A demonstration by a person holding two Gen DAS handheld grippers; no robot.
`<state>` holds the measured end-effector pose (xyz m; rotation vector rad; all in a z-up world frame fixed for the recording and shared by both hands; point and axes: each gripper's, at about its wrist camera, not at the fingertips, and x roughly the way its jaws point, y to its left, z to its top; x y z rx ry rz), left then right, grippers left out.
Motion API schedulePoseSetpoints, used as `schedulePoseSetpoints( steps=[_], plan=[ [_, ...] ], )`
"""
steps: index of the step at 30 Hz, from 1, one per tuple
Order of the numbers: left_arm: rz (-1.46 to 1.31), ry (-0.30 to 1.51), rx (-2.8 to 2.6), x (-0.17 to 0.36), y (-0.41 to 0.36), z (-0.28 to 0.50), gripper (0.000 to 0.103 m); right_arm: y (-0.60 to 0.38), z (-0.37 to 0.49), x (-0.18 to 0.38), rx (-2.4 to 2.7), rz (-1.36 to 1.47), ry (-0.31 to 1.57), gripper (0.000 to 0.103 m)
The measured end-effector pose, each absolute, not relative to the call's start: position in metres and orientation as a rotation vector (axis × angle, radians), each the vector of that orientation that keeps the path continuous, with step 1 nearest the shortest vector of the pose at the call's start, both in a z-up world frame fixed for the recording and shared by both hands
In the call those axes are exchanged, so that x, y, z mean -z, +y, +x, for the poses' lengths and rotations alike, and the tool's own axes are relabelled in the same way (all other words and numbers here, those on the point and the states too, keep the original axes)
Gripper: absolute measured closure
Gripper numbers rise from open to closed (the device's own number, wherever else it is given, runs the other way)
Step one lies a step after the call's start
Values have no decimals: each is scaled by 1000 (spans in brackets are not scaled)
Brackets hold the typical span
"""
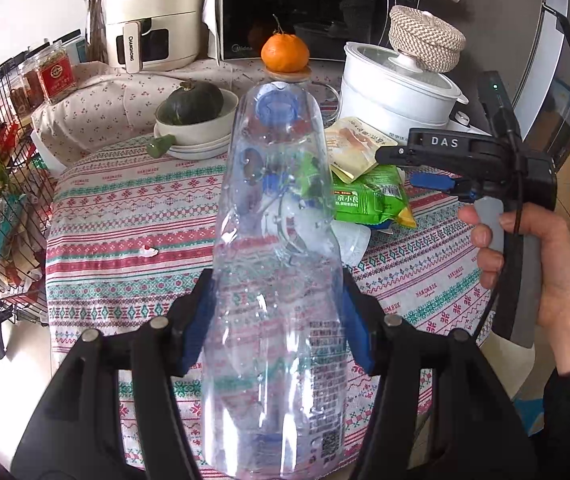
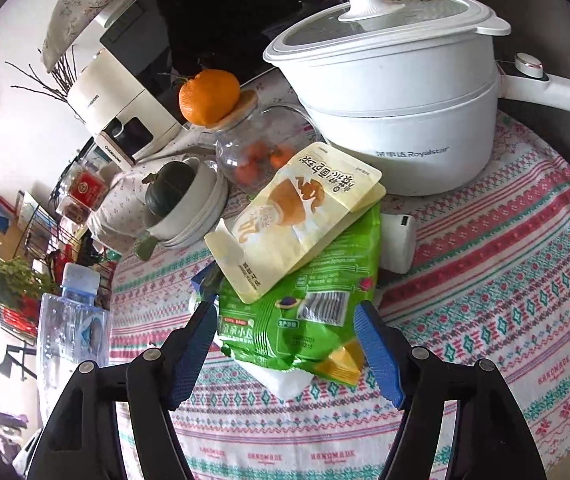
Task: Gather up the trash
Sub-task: 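Grasp the green snack bag with the right gripper while the left holds the bottle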
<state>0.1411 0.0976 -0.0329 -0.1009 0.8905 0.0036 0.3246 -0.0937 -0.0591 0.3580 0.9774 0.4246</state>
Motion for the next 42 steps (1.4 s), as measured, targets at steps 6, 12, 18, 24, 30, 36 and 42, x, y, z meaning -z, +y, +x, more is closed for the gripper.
schedulePoseSetpoints(
  steps=[6,12,18,24,30,36,42],
  plan=[
    [-117,900,-15,36,106,142,43,-88,360,85,-355,473,993,40],
    [-134,909,-16,38,113,146,43,-89,384,104,-341,596,1009,45],
    [-127,909,-36,40,115,147,43,-86,384,104,-402,619,993,98],
    [-115,888,-33,36,112,142,43,-85,363,79,-468,544,937,102],
    [-144,884,-21,33,115,140,43,-90,336,52,-493,451,923,102],
    [-170,880,-34,31,123,138,43,-76,309,42,-434,189,911,77],
    [-170,889,-33,34,123,137,43,-87,316,67,-357,304,972,30]
  ],
)
